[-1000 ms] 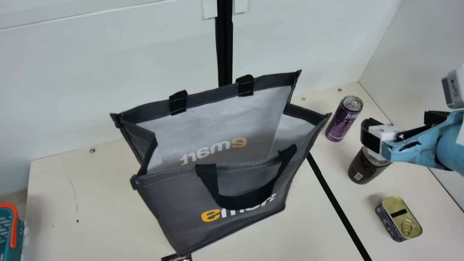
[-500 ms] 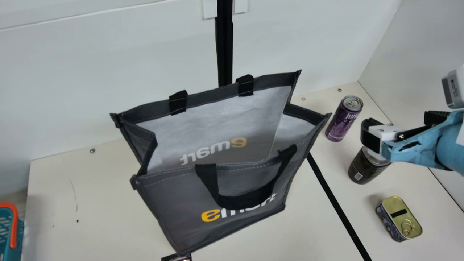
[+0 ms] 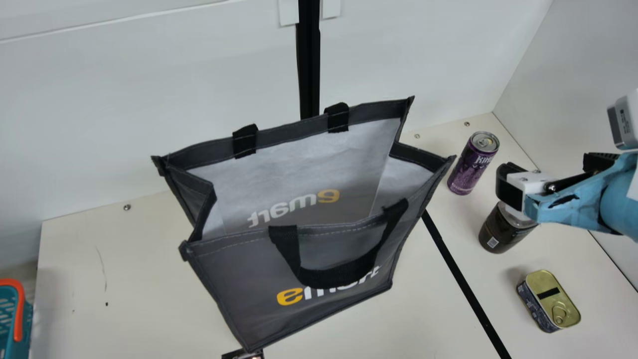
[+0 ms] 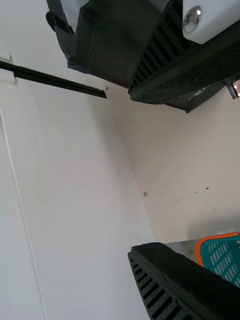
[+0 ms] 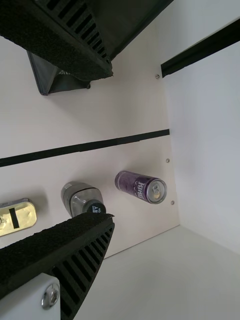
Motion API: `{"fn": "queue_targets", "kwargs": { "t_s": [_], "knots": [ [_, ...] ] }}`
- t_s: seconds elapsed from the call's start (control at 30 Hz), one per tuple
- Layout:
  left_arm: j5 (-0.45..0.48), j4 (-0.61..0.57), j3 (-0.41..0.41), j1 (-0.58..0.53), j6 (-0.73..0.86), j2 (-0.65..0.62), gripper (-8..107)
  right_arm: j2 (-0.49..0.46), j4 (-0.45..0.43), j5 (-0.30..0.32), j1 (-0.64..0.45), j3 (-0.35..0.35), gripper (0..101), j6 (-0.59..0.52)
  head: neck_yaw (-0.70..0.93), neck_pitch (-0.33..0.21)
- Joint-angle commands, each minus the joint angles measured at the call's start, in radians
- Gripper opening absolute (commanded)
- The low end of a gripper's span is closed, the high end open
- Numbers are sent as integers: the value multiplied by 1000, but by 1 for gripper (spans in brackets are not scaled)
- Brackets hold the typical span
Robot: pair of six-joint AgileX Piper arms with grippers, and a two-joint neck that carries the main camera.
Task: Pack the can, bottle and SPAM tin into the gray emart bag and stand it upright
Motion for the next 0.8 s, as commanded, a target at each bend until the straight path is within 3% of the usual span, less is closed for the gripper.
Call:
{"fn": "queue_targets", "kwargs": {
  "t_s": [0.0,0.37,0.77],
  "knots": [
    [-1,7,-24,-17,-7,8,90,0,0,0,0,0,95,0,-1,-23],
    [-1,95,-144,-141,-52,69,90,0,0,0,0,0,95,0,-1,-23],
    [-9,267,-246,-343,-124,138,90,0,0,0,0,0,95,0,-1,-23]
  ]
}}
